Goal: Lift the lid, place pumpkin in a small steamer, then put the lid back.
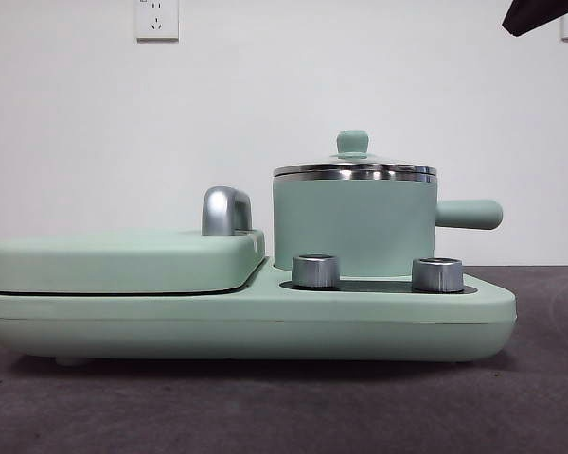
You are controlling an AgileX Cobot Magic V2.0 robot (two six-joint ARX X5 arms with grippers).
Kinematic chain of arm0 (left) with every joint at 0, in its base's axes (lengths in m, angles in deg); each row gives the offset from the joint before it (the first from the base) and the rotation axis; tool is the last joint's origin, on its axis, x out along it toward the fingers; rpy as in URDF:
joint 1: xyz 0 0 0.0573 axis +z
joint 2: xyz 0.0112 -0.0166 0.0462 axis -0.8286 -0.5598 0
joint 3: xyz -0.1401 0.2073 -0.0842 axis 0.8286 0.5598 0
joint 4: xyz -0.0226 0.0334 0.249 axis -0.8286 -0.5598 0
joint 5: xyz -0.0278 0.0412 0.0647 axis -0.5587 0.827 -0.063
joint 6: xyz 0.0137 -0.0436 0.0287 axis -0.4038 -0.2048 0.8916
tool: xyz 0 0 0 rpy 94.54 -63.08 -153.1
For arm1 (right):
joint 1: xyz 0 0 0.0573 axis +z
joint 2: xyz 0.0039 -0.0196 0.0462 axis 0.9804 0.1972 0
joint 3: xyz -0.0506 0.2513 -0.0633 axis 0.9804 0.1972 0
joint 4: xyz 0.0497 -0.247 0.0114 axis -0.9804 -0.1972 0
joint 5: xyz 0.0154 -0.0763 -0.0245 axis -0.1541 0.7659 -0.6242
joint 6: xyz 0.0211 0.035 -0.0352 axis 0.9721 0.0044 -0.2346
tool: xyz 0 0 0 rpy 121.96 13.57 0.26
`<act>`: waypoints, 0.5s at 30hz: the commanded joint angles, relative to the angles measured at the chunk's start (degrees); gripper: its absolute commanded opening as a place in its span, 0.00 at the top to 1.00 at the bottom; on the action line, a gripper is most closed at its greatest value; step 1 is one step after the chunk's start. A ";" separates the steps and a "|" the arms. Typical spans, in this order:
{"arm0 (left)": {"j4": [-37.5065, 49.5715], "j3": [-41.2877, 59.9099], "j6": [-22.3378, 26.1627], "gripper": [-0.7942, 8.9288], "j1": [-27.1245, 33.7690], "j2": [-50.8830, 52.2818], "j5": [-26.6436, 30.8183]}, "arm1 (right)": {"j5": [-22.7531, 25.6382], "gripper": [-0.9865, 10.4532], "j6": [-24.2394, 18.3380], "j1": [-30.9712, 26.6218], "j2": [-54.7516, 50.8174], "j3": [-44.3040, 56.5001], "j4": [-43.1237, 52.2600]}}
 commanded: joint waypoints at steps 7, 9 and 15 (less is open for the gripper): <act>0.63 1.88 -0.90 0.91 -0.63 0.09 0.28 | 0.04 0.90 0.07 0.39 0.20 -0.28 0.59; 0.90 1.86 -0.92 0.91 -0.61 -0.48 0.22 | -0.13 0.90 0.07 0.55 0.20 -0.28 0.63; 0.81 1.86 -0.90 0.91 -0.61 -0.24 0.24 | -0.11 0.90 0.07 0.50 0.20 -0.28 0.63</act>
